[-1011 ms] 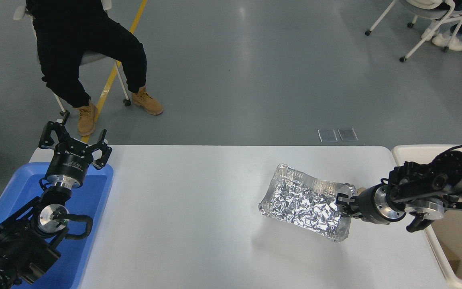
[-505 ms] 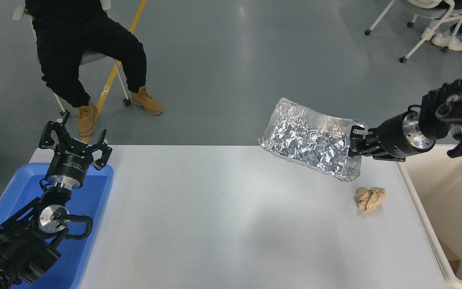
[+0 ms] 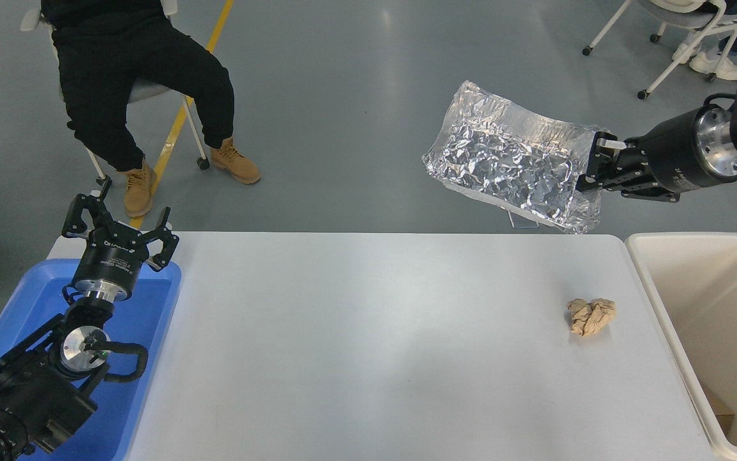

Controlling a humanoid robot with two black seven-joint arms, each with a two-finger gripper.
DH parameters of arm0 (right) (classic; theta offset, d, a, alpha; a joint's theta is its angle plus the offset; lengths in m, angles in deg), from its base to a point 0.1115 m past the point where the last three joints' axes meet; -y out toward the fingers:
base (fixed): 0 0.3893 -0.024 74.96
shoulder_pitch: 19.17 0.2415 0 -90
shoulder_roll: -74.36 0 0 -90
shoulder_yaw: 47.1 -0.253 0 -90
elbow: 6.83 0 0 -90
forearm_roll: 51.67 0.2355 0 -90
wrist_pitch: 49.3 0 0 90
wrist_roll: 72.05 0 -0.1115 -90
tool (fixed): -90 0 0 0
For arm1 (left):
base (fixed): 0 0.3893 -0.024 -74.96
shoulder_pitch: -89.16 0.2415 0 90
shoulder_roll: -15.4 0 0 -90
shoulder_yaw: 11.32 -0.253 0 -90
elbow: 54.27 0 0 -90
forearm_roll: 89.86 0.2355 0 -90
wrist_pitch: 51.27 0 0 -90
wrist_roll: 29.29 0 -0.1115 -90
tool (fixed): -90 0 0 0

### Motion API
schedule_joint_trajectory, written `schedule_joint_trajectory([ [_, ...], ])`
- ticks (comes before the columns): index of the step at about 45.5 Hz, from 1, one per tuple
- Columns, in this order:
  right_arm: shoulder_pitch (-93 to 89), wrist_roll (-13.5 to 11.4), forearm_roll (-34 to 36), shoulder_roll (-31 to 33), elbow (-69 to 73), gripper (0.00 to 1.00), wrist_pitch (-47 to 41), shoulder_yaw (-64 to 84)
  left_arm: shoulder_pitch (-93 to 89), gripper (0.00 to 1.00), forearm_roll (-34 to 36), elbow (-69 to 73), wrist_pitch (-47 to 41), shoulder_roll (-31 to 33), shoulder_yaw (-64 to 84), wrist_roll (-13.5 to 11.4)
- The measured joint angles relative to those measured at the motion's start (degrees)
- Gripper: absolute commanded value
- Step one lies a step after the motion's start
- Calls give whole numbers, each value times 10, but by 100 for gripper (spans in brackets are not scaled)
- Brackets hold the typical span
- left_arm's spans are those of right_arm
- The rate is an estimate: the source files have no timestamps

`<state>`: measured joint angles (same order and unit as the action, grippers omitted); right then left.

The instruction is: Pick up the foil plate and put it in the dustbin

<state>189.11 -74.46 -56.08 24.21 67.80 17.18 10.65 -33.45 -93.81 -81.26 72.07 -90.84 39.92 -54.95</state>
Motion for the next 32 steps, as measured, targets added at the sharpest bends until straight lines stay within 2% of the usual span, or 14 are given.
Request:
schedule_joint_trajectory([
  [16, -209, 0, 36, 12, -248, 0, 29, -62, 0, 99, 0, 0, 0, 0, 0, 0],
  [32, -409, -2, 67, 13, -406, 0, 148, -125, 0, 99, 0, 0, 0, 0, 0, 0],
])
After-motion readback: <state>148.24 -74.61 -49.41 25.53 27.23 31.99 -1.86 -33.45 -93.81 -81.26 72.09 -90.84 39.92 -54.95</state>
